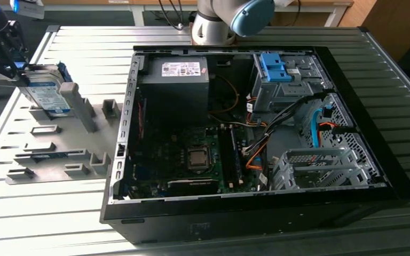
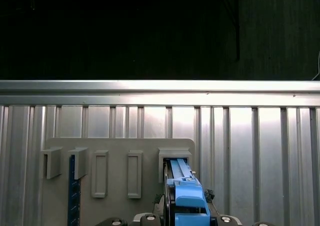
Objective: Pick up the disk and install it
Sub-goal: 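Pick up the disk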
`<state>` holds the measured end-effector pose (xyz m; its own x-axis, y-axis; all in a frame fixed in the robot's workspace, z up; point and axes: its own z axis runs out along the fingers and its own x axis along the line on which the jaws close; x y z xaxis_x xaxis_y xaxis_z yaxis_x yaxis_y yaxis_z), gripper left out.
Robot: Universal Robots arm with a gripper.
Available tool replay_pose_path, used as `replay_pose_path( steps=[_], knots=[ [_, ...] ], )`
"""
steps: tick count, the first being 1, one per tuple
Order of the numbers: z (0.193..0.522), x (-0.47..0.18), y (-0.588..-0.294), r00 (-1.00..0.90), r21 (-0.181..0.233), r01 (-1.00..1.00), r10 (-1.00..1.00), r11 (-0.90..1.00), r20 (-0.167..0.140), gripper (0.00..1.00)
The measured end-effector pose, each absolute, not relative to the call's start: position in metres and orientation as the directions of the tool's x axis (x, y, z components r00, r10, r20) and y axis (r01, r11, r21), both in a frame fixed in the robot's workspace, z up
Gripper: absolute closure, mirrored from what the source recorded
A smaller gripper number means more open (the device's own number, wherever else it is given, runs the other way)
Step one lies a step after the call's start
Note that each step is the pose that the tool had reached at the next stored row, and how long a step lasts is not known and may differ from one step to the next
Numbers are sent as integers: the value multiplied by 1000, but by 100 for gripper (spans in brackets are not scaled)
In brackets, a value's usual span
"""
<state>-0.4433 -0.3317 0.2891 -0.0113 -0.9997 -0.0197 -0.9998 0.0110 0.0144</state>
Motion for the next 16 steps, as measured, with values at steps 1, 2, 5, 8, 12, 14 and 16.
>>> replay_pose_path(
  steps=[1, 2, 5, 8, 12, 14, 16],
  knots=[
    [289, -443, -332, -11, 14, -1000, -1000, 11, -20, 61],
    [289, -443, -332, -11, 14, -1000, -1000, 11, -20, 61],
    [289, -443, -332, -11, 14, -1000, -1000, 11, -19, 61],
    [289, -443, -332, -11, 14, -1000, -1000, 11, -19, 63],
    [289, -443, -332, -11, 14, -1000, -1000, 11, -19, 63],
    [289, -443, -332, -11, 14, -1000, -1000, 11, -20, 63],
    [290, -443, -332, -11, 15, -1000, -1000, 11, -19, 63]
  ],
)
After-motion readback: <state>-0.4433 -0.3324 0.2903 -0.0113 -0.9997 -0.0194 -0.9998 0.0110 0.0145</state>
